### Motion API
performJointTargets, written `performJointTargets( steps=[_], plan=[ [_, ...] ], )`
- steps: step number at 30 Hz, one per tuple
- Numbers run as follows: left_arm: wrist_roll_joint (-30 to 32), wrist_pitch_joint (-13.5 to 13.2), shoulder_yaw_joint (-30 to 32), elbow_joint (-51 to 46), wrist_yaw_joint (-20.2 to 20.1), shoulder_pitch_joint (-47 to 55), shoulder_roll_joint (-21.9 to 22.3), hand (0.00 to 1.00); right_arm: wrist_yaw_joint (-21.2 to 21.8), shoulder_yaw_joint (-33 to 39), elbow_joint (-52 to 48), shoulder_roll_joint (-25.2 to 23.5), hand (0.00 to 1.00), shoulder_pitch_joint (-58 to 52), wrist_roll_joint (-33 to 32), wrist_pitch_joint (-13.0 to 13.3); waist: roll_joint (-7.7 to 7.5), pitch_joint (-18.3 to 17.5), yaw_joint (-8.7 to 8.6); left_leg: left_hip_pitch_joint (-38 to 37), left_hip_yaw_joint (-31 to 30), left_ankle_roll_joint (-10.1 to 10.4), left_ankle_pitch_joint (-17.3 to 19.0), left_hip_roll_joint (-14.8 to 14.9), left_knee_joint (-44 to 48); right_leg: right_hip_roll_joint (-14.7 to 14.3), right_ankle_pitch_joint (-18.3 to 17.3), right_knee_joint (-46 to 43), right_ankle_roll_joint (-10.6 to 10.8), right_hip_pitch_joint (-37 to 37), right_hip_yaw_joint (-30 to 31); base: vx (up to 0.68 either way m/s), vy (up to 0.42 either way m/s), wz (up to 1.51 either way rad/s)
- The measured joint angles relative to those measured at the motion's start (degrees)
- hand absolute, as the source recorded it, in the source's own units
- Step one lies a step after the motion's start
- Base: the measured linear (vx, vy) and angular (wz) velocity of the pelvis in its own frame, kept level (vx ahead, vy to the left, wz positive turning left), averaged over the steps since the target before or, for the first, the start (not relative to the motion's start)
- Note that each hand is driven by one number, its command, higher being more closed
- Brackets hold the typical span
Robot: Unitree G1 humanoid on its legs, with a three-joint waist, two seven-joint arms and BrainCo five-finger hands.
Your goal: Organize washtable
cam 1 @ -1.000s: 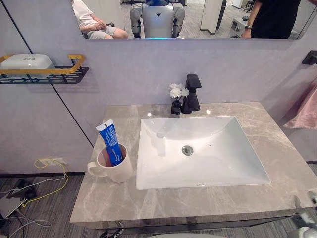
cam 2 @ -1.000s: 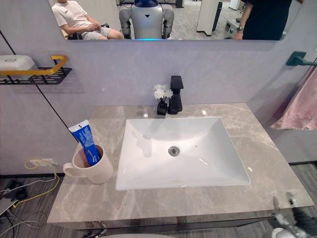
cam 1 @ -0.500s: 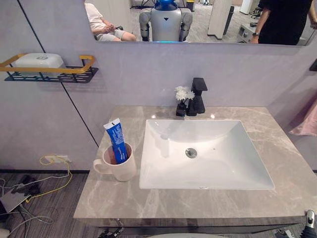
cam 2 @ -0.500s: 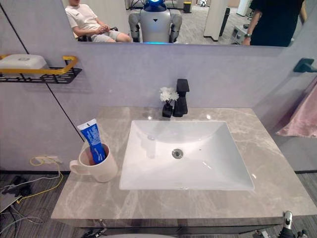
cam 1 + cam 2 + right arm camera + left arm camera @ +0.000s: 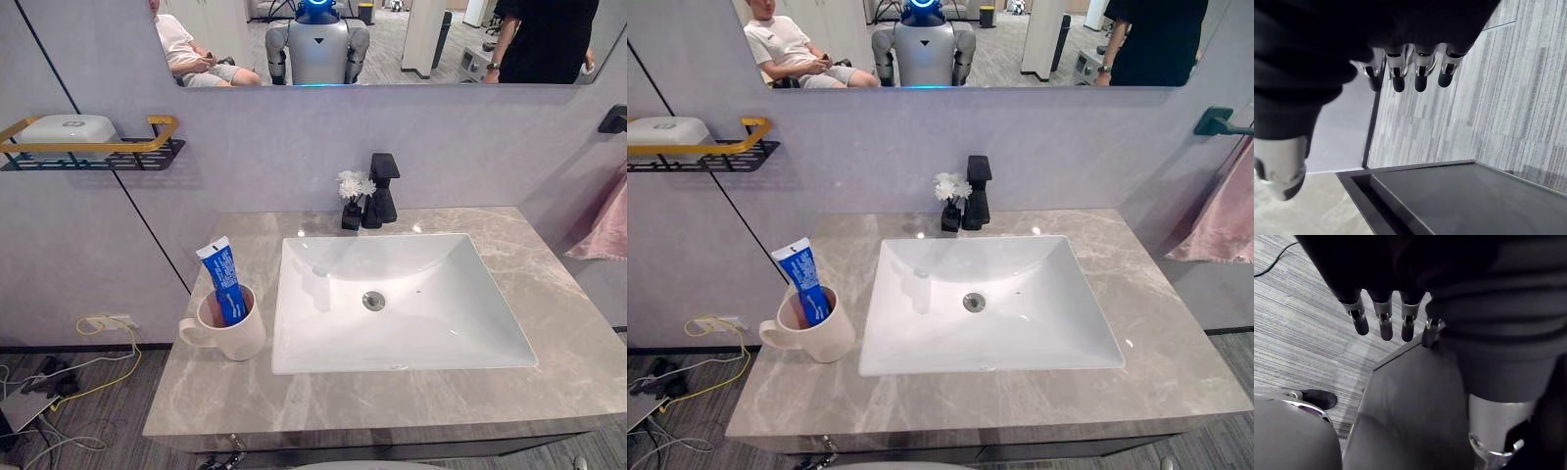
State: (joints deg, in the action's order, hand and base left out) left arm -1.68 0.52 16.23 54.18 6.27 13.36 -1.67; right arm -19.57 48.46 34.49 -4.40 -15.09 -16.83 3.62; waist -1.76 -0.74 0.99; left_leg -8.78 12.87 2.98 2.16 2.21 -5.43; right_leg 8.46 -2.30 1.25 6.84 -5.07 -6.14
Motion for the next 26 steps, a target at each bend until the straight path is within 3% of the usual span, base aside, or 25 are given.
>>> performJointTargets(
  steps=[3, 7, 14, 26],
  plan=[
    [0.0, -0.9, -2.4, 2.1, -0.1, -1.0, -1.2, 0.0, 3.9, -7.4, 9.9, 0.3, 0.0, 1.1, 0.6, -0.5, -0.07, 0.1, 0.34, 0.0, -0.5, -0.1, -0.1, -0.2, -0.3, 0.0, 0.0, 0.2, 0.0, -0.3, -0.4, -0.02, -0.022, 0.09],
    [0.0, -0.9, -5.5, 4.0, -0.9, -2.4, -2.5, 0.0, 8.7, -12.8, 19.7, 0.3, 0.0, 2.8, 1.1, -3.9, 0.0, 0.2, 1.51, -0.2, -2.1, -0.3, -0.2, -0.8, -0.2, 0.3, 0.0, 1.0, 0.0, -1.7, -1.8, 0.0, -0.024, 0.18],
    [0.1, -2.4, -9.2, 5.7, -2.7, -3.3, -4.7, 0.0, 11.1, -16.8, 24.3, 1.2, 0.0, 3.8, 1.8, -4.0, -1.06, 2.6, 1.51, -0.4, -4.5, -0.4, -0.3, -1.3, 0.0, 0.5, 0.2, 1.9, 0.2, -3.1, -3.1, -0.02, -0.025, 0.09],
    [0.2, -3.2, -11.1, 6.4, -3.3, -3.5, -5.3, 0.0, 12.3, -20.9, 27.4, 3.7, 0.0, 5.9, 3.5, -4.0, -0.76, 3.6, 1.31, 0.1, -5.6, -0.5, -0.4, -1.5, 0.0, 0.7, 0.2, 2.3, 0.2, -3.3, -4.2, -0.02, -0.026, 0.04]
  ],
)
